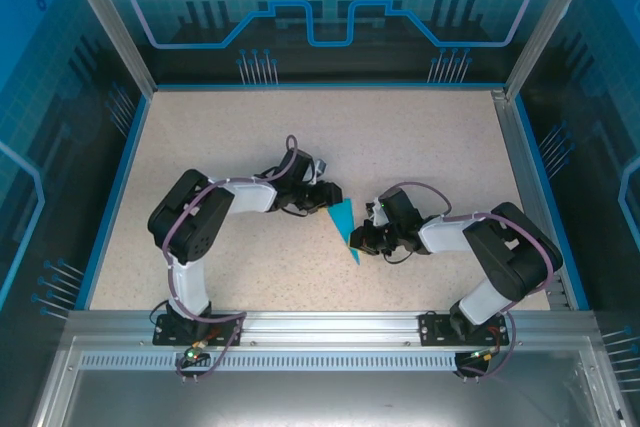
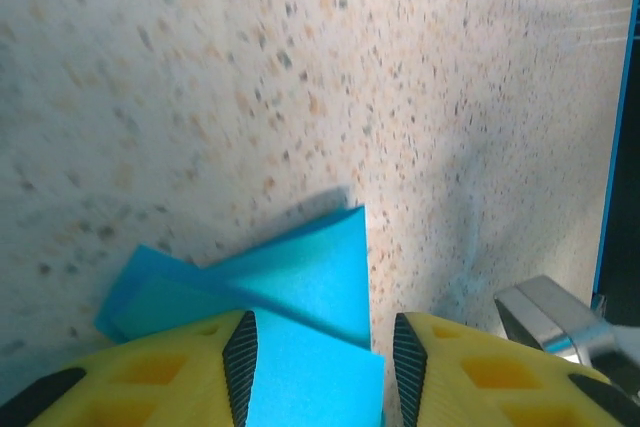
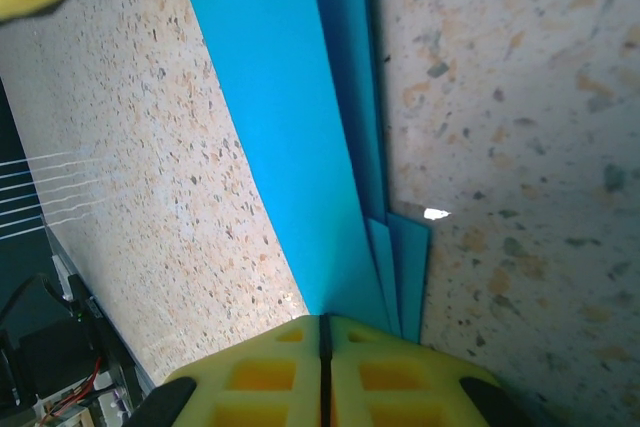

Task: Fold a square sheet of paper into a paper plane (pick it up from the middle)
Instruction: Fold the wing for the fifth time at the center of the table.

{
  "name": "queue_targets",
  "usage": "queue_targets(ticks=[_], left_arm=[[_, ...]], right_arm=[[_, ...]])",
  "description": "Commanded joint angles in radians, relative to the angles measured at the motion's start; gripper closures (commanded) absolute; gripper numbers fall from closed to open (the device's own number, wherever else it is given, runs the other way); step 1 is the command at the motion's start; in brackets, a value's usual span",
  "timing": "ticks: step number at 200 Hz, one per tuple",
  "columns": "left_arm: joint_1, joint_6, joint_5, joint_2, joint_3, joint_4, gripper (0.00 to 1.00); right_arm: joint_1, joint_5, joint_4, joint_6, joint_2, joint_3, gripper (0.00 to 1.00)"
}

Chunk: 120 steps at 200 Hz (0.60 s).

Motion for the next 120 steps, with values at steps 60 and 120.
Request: queue_targets(ticks=[60,120], left_arm=[[0.048,0.062,0.003,0.036,0.064,-0.075,0.54],[0.063,0.104,0.002,-0.079,0.108,-0.168,0.52]], right_arm=[[0.000,0.042,-0.185,-0.028,0.068,-0.046,0.90],[-0.001,0.039,-0.180,-0.024,0.075,-0.028,0.90]])
